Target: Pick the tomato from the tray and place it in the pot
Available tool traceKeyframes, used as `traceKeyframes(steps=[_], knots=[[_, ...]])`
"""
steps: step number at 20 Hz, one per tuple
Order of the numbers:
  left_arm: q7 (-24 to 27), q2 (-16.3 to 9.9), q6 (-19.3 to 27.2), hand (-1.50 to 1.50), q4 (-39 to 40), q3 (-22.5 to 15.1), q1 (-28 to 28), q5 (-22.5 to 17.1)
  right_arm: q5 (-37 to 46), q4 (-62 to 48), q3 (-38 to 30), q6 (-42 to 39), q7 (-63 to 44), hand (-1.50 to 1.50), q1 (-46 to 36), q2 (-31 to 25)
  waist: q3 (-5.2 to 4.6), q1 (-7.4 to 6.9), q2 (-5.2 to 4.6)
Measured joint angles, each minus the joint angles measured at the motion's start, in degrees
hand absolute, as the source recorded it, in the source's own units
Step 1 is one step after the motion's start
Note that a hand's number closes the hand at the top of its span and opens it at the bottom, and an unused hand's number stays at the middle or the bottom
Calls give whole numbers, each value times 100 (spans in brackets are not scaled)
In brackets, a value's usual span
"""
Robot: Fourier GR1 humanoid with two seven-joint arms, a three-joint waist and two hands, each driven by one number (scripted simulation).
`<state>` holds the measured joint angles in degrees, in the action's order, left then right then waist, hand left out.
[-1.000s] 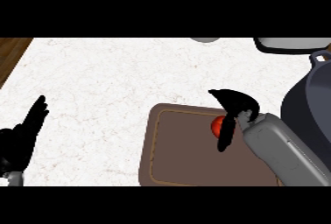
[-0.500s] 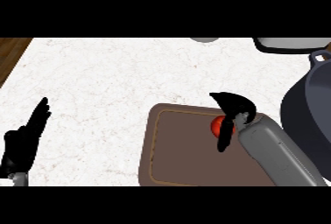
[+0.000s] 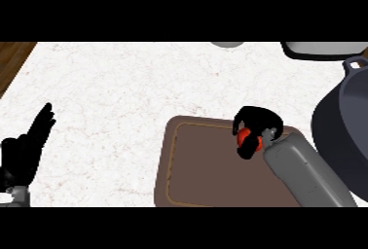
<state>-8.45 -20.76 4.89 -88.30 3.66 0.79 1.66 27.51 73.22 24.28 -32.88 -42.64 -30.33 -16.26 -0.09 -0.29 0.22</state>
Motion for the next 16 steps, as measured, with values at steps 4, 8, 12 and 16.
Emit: traceKeyframes(steps=[4,8,12,16], knots=[[87,50,-152,0,-18,152,113,32,275,11,-160,-128,102,150,49,139,-3,1,2],[62,188,-177,0,-15,202,71,192,503,82,-357,-271,107,150,119,314,3,7,-10],[85,206,-136,0,32,286,191,188,477,1177,177,-644,1205,150,759,-349,14,189,57],[47,190,-96,0,99,385,270,164,511,2319,820,-816,2425,150,1120,-969,35,421,182]])
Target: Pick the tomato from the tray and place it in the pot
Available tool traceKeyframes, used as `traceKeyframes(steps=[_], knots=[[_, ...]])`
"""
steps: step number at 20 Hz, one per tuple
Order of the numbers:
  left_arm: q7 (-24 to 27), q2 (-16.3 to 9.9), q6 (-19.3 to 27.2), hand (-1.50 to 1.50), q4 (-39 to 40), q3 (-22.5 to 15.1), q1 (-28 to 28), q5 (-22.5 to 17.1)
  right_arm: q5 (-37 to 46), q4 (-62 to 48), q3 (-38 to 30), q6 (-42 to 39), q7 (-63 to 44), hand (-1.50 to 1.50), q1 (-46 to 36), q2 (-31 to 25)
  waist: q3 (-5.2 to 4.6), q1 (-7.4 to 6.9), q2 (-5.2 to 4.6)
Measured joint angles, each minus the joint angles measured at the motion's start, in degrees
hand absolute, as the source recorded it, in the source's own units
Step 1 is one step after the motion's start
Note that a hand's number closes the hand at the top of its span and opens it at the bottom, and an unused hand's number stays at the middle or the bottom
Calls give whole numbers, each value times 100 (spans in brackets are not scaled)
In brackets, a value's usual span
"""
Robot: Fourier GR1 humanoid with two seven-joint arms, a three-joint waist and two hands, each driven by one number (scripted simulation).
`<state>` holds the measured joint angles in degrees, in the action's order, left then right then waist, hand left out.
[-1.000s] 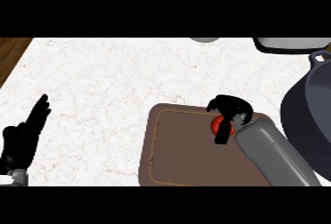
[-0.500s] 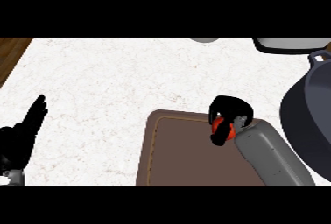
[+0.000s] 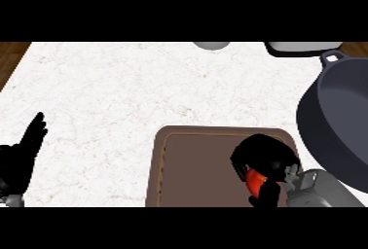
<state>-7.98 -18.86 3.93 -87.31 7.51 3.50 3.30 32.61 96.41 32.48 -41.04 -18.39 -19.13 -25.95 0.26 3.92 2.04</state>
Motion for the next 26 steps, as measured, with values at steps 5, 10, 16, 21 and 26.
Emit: traceKeyframes(steps=[5,10,16,21,26], knots=[[15,-15,74,0,43,151,171,-29,160,1515,-47,406,1177,150,361,-1007,18,285,79],[65,1,130,0,-3,262,361,-66,47,2640,-1086,1229,2030,150,717,-1661,40,488,81],[149,14,160,0,-97,358,525,-109,-713,3233,-2720,1954,2836,150,1615,-1850,42,555,13],[164,38,121,0,-246,288,519,-103,-1768,2989,-4206,2013,3673,150,2415,-1859,26,423,-53],[150,16,-21,0,-355,195,472,-110,-2748,2294,-5746,1617,4741,150,3080,-1944,1,134,-110]])
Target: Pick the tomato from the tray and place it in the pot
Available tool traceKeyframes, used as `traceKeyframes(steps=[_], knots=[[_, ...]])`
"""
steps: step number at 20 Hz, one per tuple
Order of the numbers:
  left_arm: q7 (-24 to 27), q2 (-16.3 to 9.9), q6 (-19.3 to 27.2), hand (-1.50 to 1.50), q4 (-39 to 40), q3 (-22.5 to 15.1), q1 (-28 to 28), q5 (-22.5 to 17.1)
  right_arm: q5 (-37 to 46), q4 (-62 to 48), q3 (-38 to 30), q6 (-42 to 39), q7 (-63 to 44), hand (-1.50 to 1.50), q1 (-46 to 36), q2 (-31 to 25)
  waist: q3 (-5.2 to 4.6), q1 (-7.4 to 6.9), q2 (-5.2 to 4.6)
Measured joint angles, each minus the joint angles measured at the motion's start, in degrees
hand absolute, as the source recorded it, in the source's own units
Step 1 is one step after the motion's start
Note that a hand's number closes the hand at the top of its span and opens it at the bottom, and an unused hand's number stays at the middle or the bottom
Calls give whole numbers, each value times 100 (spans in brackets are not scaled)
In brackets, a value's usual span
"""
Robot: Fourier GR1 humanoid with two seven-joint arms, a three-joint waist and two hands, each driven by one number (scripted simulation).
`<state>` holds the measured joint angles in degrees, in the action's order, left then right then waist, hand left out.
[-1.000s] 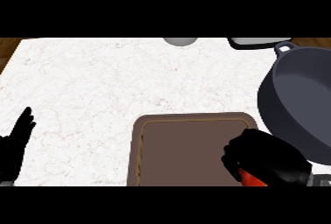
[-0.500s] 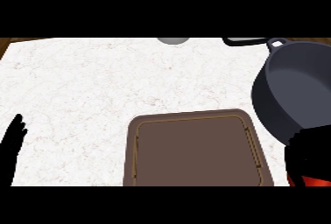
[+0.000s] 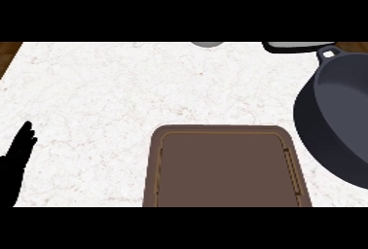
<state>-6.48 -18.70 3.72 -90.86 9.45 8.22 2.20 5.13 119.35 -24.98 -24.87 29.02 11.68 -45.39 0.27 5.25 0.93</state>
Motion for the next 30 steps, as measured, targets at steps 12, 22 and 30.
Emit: traceKeyframes(steps=[12,22,30], knots=[[-93,41,-265,0,88,-189,-508,164,32,-2155,-529,-99,778,150,-803,-403,-22,-554,-102],[-142,173,-309,0,188,-256,-718,318,1414,-3683,1006,611,1094,150,-2514,-203,-24,-656,-119],[-74,206,-329,0,309,-170,-767,387,2075,-4995,1774,601,1165,-150,-3415,365,-27,-630,-115]])
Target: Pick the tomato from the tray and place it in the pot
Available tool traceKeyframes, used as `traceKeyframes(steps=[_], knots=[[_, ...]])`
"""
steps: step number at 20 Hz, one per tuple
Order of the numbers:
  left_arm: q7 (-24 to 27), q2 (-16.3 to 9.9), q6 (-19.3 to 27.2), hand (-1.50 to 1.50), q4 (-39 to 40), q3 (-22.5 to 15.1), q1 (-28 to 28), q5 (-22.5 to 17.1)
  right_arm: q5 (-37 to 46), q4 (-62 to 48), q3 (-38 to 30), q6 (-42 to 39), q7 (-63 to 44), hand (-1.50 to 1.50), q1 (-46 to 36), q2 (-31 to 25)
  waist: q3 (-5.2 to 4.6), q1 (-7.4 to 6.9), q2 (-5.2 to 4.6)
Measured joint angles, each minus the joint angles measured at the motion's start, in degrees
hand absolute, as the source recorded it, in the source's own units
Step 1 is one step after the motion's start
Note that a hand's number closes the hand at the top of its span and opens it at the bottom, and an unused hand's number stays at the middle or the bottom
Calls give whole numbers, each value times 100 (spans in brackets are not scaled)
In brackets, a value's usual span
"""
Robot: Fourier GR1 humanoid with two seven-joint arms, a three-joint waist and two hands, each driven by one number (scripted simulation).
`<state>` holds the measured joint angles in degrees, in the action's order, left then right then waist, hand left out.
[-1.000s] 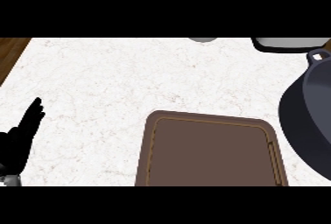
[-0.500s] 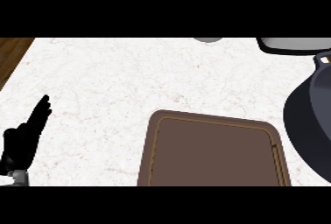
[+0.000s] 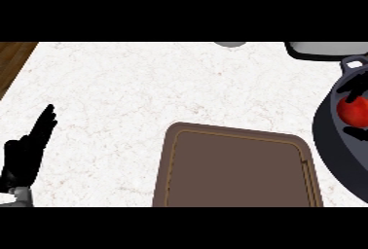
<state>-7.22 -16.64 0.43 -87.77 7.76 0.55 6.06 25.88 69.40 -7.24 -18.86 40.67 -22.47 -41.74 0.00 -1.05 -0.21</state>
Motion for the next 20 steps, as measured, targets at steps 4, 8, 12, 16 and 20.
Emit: traceKeyframes(steps=[4,8,12,16,20], knots=[[30,64,-18,0,16,-7,17,20,13,-556,174,-202,-13,-150,-410,218,-30,19,21],[-25,122,28,0,-47,6,13,73,-86,-781,197,-253,22,-150,-558,345,-58,57,43],[-92,120,15,0,-89,19,8,68,-832,-944,-142,-502,33,-150,-663,584,-28,74,38],[-85,83,9,0,-124,72,64,71,-1824,-1086,-616,-1017,-378,-150,-782,640,-9,103,40],[-156,123,11,0,-192,70,71,67,-2606,-1222,-963,-1608,-921,-150,-760,304,-3,119,37]])
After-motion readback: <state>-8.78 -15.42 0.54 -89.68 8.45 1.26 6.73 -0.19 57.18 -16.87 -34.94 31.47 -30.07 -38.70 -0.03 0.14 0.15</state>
